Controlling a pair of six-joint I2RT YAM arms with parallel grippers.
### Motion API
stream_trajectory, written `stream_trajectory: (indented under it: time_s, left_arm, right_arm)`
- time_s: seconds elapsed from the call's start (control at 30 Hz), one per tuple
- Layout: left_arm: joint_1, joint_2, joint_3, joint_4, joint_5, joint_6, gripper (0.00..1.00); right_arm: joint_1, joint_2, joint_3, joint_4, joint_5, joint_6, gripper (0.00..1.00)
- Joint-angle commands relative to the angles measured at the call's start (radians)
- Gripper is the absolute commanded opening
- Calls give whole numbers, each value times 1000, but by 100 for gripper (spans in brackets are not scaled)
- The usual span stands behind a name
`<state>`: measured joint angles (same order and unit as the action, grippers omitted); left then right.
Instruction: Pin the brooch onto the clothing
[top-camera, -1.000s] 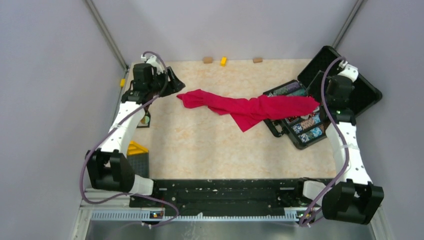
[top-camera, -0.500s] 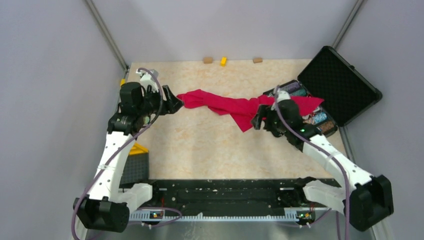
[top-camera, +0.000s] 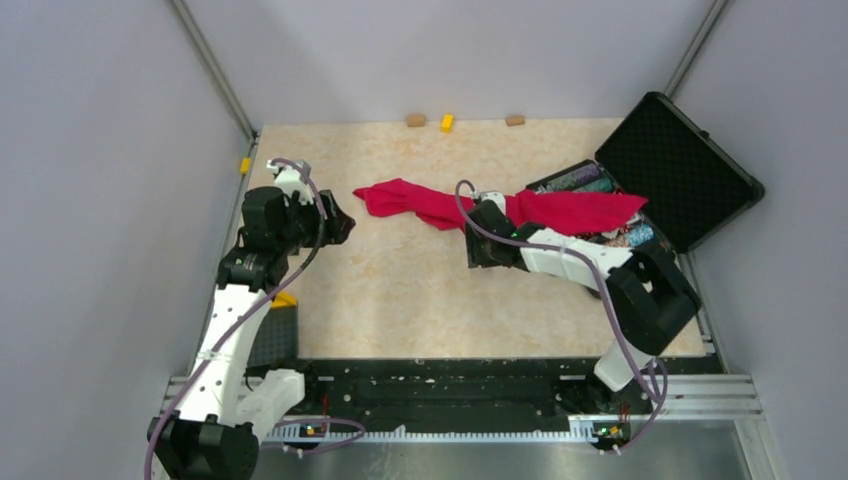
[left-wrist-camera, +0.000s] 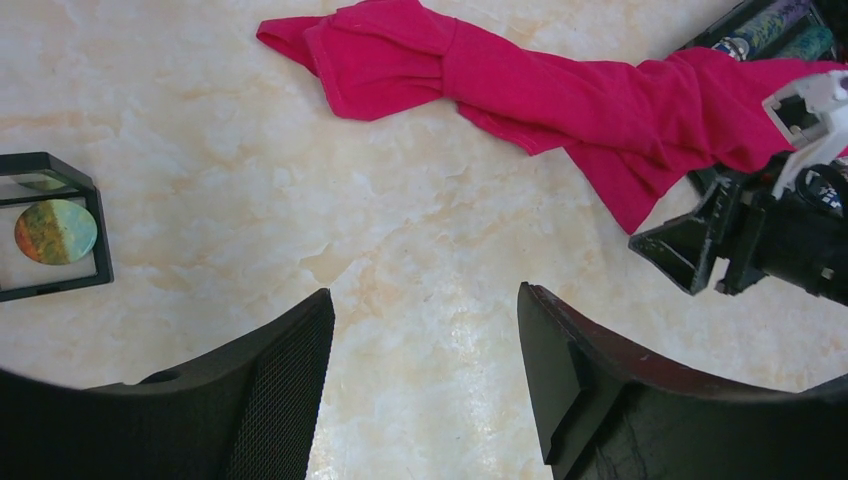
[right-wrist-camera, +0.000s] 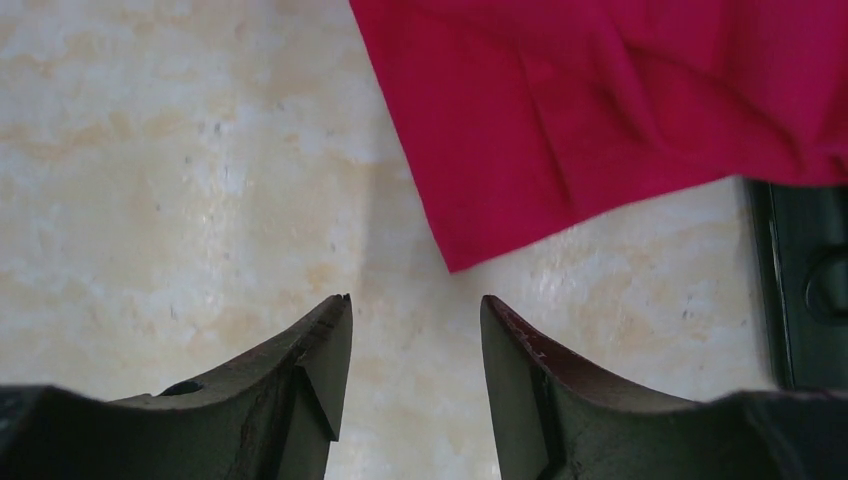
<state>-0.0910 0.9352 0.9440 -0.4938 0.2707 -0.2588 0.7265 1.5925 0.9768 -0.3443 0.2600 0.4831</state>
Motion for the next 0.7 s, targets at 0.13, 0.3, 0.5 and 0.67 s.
stream_trajectory:
  time_s: [0.13, 0.3, 0.5, 0.67]
  left_arm:
    - [5, -41, -4, 50, 7, 6, 71]
    - [5, -43, -11, 51, 14, 5, 71]
    - [5, -22, -12, 41, -10, 14, 71]
    - [5, -19, -14, 32, -45, 30, 71]
  right_arm:
    - [7, 190, 168, -26, 123, 9, 47]
    - [7, 224, 184, -87, 192, 49, 42]
    - [-8, 249, 157, -79, 201, 54, 36]
    - [-27, 217, 130, -56, 168, 18, 1]
